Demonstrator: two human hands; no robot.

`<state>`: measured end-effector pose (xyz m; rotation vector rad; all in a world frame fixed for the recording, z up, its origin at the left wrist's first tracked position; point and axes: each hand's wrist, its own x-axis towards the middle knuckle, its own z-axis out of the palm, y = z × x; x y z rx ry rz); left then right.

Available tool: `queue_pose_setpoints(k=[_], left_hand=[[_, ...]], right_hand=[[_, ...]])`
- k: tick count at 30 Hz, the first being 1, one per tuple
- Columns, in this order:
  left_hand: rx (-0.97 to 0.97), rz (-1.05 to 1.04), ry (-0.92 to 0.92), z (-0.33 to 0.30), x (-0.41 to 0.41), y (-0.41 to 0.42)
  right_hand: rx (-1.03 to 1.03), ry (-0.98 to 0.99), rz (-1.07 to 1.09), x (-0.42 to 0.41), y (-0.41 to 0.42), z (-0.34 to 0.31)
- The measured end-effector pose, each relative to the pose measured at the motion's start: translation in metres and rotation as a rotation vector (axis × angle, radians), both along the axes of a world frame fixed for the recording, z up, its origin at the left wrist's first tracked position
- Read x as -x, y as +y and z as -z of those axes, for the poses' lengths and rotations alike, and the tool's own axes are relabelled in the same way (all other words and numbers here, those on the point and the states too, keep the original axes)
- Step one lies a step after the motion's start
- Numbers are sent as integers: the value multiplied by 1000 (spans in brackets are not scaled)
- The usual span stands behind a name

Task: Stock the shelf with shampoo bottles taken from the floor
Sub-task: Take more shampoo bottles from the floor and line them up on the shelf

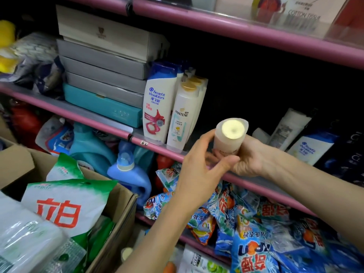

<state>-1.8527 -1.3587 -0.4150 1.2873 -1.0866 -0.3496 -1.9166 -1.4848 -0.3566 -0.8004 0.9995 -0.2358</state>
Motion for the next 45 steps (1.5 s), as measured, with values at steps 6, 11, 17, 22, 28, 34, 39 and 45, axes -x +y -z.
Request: queue_pose_setpoints(k=[6,11,17,22,28,34,39,45], left_hand=[[12,-144,5,-4,-5,-9],[-20,-118,103,-13,-17,-12],[-33,21,230,-17,-13,-10],[-36,88,253,-20,-7,-9],[-56,82,281,-15,-3,-6],[-126,26,158,-19,-7,-6],[-112,-100,210,-15,-14,-14],[-121,-547,237,10,-35,-22]], right_hand=[[98,13,-194,-1,19,-17],[836,487,-383,15,15,-20],[1394,-184,-368,29,16,-47],[1479,-236,-371,25,26,-51],[1475,-190,-344,23,31,-47],[1094,-115,-488,30,22,-36],[1215,-121,-395,20,0,-45],[1320,-1,157,-17,-68,-21]])
